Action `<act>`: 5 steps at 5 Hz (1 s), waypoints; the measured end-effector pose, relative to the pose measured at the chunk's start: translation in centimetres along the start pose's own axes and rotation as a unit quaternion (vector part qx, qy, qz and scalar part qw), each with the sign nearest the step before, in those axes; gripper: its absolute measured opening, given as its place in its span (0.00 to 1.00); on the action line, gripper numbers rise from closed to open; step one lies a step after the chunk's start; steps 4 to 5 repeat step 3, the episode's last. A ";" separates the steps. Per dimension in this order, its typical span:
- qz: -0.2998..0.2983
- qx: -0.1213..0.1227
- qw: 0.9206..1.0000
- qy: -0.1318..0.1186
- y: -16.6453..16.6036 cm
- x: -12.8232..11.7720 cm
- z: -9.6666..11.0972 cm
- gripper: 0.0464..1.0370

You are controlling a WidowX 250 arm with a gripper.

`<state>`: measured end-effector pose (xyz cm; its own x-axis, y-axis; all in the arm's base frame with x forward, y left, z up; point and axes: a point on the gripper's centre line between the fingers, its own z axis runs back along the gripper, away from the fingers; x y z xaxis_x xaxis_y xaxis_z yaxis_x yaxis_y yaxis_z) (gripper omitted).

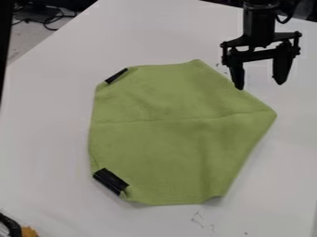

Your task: Unfold the cloth from left to right

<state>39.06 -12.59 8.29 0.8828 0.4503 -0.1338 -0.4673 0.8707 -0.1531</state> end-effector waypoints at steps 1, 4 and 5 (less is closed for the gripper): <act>0.003 0.008 1.000 -0.015 1.6 -0.8 2.3 0.96; 0.032 0.070 0.997 -0.002 8.2 -1.4 3.1 0.96; 0.032 0.070 0.997 -0.002 8.2 -1.4 3.1 0.96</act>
